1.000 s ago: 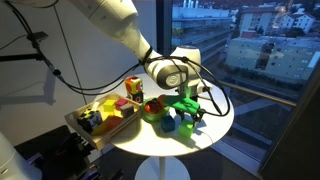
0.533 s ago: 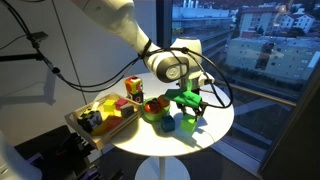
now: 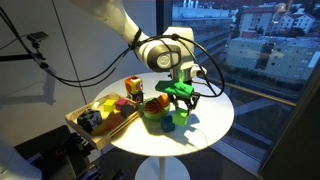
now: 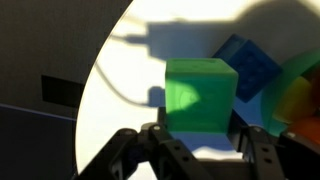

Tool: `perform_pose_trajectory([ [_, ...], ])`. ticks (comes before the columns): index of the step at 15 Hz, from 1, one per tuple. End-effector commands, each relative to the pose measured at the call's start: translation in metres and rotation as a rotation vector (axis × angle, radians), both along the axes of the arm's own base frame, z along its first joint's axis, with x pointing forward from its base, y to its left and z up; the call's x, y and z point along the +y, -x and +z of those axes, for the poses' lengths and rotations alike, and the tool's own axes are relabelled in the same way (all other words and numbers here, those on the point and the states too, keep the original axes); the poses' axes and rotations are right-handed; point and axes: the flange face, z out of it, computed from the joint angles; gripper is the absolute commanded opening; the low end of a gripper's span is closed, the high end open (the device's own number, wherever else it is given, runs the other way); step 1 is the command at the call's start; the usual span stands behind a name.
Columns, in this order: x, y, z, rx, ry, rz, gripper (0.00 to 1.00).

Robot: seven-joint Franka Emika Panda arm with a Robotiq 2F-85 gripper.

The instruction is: Put the green block on the wooden tray

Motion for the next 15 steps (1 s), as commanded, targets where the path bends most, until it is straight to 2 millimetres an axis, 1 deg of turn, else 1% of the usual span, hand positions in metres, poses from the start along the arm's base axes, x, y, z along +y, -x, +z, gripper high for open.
perform_pose_trajectory([
  [1,0.023,0.029,0.023,0.016,0.021,0.042,0.34],
  [9,0.076,0.080,0.049,0.046,0.068,0.159,0.34],
  [12,0.094,0.095,0.058,0.059,0.069,0.198,0.34],
  [15,0.110,0.106,0.064,0.067,0.060,0.224,0.34],
])
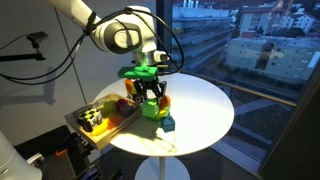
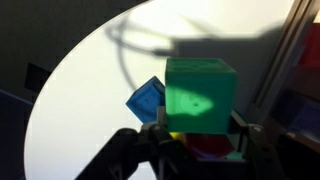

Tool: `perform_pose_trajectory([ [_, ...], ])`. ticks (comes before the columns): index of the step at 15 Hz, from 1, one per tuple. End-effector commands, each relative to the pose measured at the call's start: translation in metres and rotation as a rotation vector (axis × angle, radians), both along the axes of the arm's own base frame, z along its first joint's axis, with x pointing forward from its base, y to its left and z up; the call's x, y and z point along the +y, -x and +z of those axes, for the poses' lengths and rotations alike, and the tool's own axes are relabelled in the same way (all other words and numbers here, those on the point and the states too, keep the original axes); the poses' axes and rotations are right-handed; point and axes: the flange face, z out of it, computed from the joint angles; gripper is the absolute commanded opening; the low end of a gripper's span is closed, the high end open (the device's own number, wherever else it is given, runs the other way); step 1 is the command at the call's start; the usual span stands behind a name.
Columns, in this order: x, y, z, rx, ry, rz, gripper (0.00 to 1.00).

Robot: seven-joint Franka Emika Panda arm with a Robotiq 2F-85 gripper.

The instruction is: Put the green block on the wooden tray

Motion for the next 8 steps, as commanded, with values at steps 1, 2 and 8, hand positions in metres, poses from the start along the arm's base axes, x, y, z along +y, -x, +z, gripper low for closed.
perform_pose_trajectory([
  [1,0.0177,0.0189,0.0148,0.008,0.010,0.024,0.34],
  [2,0.0217,0.0209,0.0165,0.006,0.009,0.030,0.34],
  [8,0.0269,0.0167,0.0131,-0.001,-0.004,0.046,0.59],
])
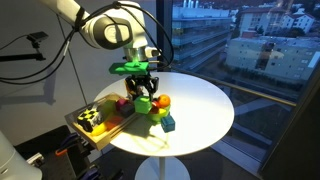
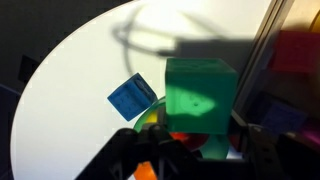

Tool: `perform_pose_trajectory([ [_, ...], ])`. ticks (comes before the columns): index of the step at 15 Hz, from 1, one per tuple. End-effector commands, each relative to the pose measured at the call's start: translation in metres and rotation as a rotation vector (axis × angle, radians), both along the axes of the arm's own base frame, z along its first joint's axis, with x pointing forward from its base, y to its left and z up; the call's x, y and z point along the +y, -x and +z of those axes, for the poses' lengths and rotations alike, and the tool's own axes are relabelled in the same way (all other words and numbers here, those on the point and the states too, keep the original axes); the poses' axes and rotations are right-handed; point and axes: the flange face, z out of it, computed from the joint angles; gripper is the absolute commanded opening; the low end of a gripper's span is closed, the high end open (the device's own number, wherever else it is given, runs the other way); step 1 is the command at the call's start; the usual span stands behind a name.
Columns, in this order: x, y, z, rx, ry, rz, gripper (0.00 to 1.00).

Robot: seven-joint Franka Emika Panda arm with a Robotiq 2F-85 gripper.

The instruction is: Put the green block on the wooden tray

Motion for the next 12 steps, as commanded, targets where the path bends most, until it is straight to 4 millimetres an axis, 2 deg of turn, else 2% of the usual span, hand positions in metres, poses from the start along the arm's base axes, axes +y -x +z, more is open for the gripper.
perform_pose_trajectory([
  [1,0.0001,-0.0001,0.0005,0.000,0.000,0.000,0.59],
  [10,0.0000,0.0000,0.0003,0.001,0.000,-0.001,0.59],
  [11,0.0000,0.0000,0.0003,0.001,0.000,-0.001,0.34],
  [12,0.0026,0.0007,0.0017,-0.004,0.000,0.005,0.34],
])
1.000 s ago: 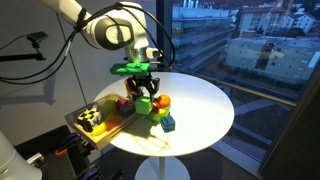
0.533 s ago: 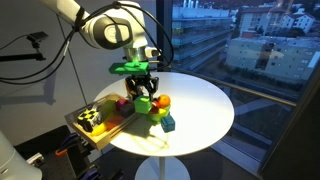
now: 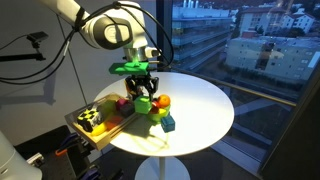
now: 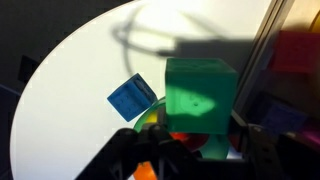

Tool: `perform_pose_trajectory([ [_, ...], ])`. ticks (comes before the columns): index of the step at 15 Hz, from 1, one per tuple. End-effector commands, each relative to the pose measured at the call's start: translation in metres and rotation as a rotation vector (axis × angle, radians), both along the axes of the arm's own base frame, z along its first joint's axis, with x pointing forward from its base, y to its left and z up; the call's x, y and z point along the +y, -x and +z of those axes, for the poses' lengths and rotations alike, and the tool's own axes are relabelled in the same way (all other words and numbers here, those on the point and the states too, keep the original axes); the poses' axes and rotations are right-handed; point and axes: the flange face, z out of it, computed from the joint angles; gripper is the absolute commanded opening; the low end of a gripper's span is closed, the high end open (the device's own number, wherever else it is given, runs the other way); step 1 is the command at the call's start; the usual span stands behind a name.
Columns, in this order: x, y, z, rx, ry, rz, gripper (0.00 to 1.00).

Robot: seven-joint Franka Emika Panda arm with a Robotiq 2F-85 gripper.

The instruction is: Put the green block on the wooden tray

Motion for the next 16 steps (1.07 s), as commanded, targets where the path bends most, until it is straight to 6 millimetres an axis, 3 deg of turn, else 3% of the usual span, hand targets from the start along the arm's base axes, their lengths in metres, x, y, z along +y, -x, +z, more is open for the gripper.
perform_pose_trajectory([
  [1,0.007,0.002,0.004,-0.006,0.002,0.016,0.34],
  [9,0.058,0.012,0.012,-0.028,0.033,0.139,0.34],
  [16,0.103,0.036,-0.008,-0.011,0.076,0.266,0.34],
])
